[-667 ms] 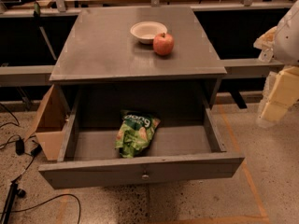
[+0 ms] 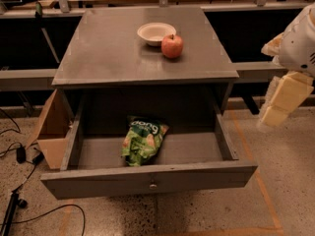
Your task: Pick green rice chip bag from top drawer and place on counter
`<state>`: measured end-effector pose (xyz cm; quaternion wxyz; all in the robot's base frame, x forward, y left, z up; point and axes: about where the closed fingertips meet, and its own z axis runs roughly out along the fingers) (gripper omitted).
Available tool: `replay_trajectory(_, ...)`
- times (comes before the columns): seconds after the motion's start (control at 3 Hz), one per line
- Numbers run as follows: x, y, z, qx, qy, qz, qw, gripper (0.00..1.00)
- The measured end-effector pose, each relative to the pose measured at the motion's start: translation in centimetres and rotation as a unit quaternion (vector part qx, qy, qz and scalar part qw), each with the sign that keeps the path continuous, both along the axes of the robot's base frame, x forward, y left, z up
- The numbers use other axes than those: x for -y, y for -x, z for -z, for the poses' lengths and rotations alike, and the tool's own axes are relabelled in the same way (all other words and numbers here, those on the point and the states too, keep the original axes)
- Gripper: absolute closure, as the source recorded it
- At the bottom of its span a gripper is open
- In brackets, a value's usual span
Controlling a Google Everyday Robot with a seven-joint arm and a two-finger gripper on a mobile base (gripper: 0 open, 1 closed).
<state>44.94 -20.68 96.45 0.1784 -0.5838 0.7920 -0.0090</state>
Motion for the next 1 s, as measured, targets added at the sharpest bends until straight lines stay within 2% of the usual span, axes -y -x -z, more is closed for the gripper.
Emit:
replay_trajectory(0.33, -2.2, -1.7, 5.2, -0.039, -0.091, 0.056, 0.9935, 0.00)
replay_trajectory(0.67, -6.0, -3.9, 10.8, -0.085, -0.196, 0.149, 0.9655, 0.00)
replay_trajectory(1.0, -9.9, -6.9, 14.2, -0.114, -0.276, 0.235, 0.9251, 0.00)
